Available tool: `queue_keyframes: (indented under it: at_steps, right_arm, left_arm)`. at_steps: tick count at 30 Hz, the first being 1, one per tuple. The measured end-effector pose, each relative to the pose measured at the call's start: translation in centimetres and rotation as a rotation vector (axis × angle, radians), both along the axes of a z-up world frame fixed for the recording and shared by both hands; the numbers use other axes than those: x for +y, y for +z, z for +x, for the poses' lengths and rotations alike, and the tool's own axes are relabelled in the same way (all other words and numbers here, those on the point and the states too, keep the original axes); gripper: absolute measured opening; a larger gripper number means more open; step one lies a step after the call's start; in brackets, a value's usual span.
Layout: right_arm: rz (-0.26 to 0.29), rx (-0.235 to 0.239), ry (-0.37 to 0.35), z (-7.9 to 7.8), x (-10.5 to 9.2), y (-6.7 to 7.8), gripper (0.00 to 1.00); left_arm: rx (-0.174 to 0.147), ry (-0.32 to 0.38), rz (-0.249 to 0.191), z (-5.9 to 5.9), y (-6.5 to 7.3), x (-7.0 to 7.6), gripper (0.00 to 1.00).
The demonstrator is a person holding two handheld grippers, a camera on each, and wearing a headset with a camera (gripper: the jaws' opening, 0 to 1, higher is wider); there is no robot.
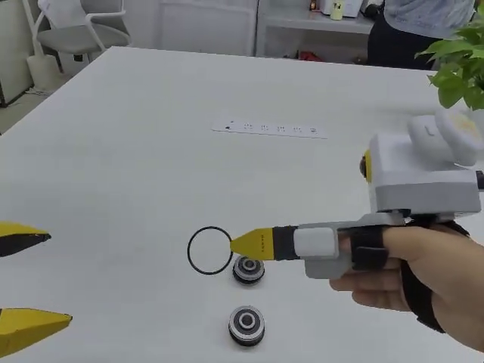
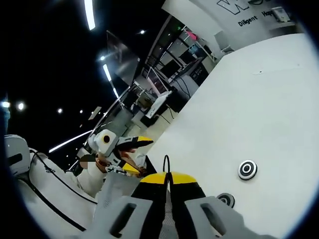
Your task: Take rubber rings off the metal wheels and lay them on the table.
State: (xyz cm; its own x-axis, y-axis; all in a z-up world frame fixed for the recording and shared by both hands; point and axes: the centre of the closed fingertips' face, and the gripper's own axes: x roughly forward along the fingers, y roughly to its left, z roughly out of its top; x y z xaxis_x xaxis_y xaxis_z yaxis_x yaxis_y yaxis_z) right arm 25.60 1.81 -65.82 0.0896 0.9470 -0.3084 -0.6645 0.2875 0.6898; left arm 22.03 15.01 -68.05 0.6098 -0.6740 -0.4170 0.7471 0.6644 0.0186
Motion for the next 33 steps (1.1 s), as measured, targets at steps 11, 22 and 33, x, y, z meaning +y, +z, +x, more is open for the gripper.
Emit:
queue_keyframes:
  at_steps: [11,22,33]
  right_arm:
    - [-0.107,0.009,0.068,0.0,2.8,-3.6,0.00]
    - [-0.236,0.086,0.125,-1.3,4.4,-9.7,0.00]
    - [-0.317,0.110,0.086,-1.4,4.3,-13.7,0.00]
  left_arm:
    - [0.011,0.030,-0.013,-0.8,-0.4,0.3,0.60]
    - [0.012,0.041,-0.017,-1.0,-0.5,0.3,0.60]
    - [0.015,0.045,-0.018,-1.0,-0.6,0.3,0.59]
